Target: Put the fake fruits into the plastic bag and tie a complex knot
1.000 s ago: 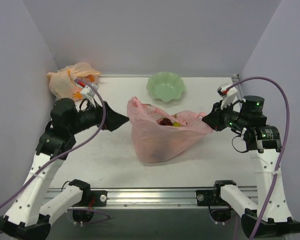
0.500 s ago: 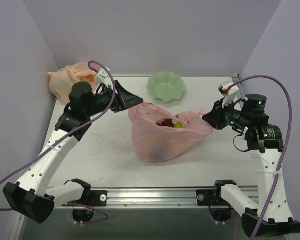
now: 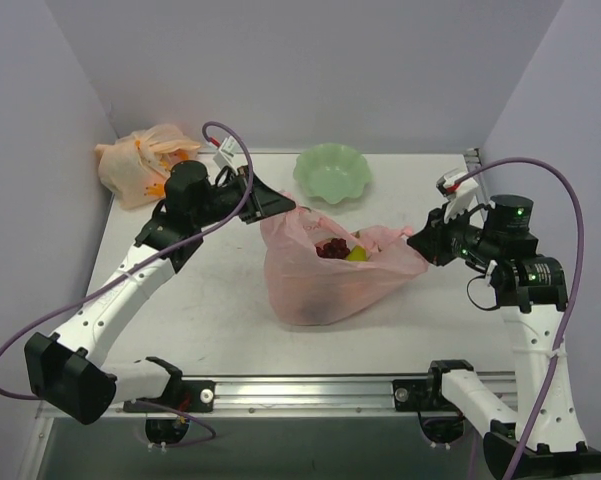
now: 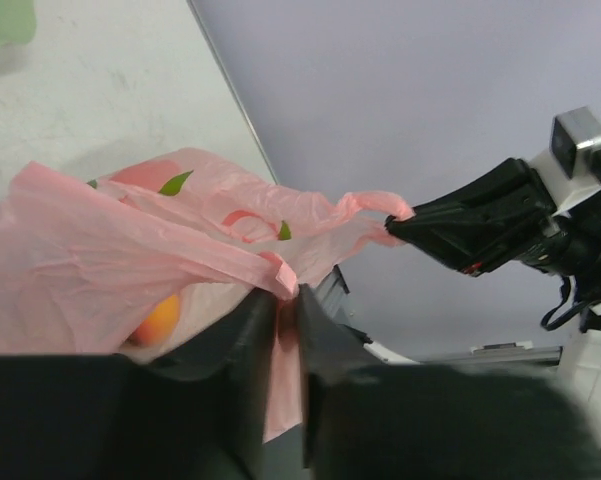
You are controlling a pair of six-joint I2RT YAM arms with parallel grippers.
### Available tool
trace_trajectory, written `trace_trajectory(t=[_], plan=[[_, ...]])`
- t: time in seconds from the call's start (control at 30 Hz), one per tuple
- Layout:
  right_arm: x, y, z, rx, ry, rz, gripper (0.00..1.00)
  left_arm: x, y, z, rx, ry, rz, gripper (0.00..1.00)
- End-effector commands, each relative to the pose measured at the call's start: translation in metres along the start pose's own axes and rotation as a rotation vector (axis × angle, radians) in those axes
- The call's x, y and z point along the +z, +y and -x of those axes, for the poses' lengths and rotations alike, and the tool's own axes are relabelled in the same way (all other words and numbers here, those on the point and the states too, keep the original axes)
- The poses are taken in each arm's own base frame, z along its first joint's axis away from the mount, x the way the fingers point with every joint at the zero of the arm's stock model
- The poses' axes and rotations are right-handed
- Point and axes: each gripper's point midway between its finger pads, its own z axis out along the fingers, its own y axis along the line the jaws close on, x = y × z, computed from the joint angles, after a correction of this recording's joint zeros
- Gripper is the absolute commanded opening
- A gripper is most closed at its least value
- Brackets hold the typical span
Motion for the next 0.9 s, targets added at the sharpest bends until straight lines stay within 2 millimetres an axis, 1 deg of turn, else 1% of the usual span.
trace_trajectory(t=[0.0, 0.03, 0.07, 0.1, 0.13, 0.17, 0.2, 0.23, 0.27, 0.3, 0.33, 0.37, 0.4, 0.43, 0.47, 0.5, 0.53, 0.57, 0.73, 0.8, 0.87], plan=[[-0.002, -0.007, -0.019, 0.020, 0.074, -0.040, 0.07, -0.005, -0.029, 0.012, 0.095, -0.045, -0.110, 0.15], [-0.003, -0.007, -0.022, 0.023, 0.102, -0.041, 0.28, -0.007, -0.028, 0.010, 0.103, -0.042, -0.113, 0.10], [-0.002, -0.008, -0.033, 0.051, 0.168, -0.037, 0.35, -0.010, -0.031, 0.009, 0.118, -0.043, -0.123, 0.06], [-0.006, -0.010, -0.028, 0.036, 0.177, -0.049, 0.40, -0.012, -0.034, 0.008, 0.143, -0.045, -0.134, 0.03], [-0.006, -0.013, -0.030, 0.039, 0.202, -0.054, 0.52, -0.014, -0.033, 0.005, 0.153, -0.038, -0.138, 0.00], [-0.006, -0.015, -0.035, 0.054, 0.251, -0.054, 0.59, -0.017, -0.036, 0.004, 0.169, -0.039, -0.147, 0.00], [-0.007, -0.017, -0.033, 0.040, 0.265, -0.054, 0.64, -0.019, -0.036, 0.001, 0.186, -0.036, -0.150, 0.00], [-0.013, -0.017, -0.019, 0.012, 0.249, -0.061, 0.72, -0.021, -0.037, -0.002, 0.196, -0.031, -0.156, 0.00], [-0.012, -0.018, -0.022, 0.025, 0.299, -0.052, 0.76, -0.022, -0.037, -0.005, 0.206, -0.028, -0.160, 0.00], [-0.013, -0.021, -0.019, 0.018, 0.314, -0.056, 0.79, -0.023, -0.037, -0.008, 0.223, -0.023, -0.162, 0.00], [-0.021, -0.023, 0.005, -0.043, 0.279, -0.071, 0.82, -0.026, -0.040, -0.009, 0.239, -0.025, -0.171, 0.00], [-0.017, -0.026, 0.000, -0.024, 0.354, -0.052, 0.84, -0.025, -0.040, -0.015, 0.245, -0.016, -0.173, 0.00], [-0.019, -0.027, 0.007, -0.038, 0.366, -0.052, 0.85, -0.026, -0.042, -0.017, 0.272, -0.015, -0.180, 0.00], [-0.024, -0.029, 0.027, -0.094, 0.341, -0.059, 0.86, -0.029, -0.045, -0.019, 0.290, -0.017, -0.188, 0.00], [-0.018, -0.029, 0.021, -0.087, 0.425, -0.028, 0.86, -0.029, -0.045, -0.019, 0.304, -0.021, -0.182, 0.00], [-0.017, -0.028, 0.023, -0.110, 0.453, -0.016, 0.87, -0.028, -0.046, -0.025, 0.325, -0.008, -0.188, 0.00], [-0.016, -0.027, 0.024, -0.129, 0.479, -0.006, 0.87, -0.030, -0.048, -0.026, 0.336, -0.008, -0.192, 0.00], [-0.012, -0.023, 0.026, -0.184, 0.530, 0.016, 0.88, -0.029, -0.048, -0.028, 0.342, -0.007, -0.190, 0.00], [0.002, -0.012, 0.024, -0.289, 0.630, 0.050, 0.88, -0.032, -0.046, -0.031, 0.359, -0.010, -0.180, 0.00], [0.009, -0.009, 0.021, -0.319, 0.658, 0.057, 0.85, -0.033, -0.045, -0.031, 0.365, -0.013, -0.178, 0.00], [0.013, -0.008, 0.018, -0.322, 0.678, 0.059, 0.79, -0.033, -0.045, -0.031, 0.372, -0.014, -0.174, 0.00]])
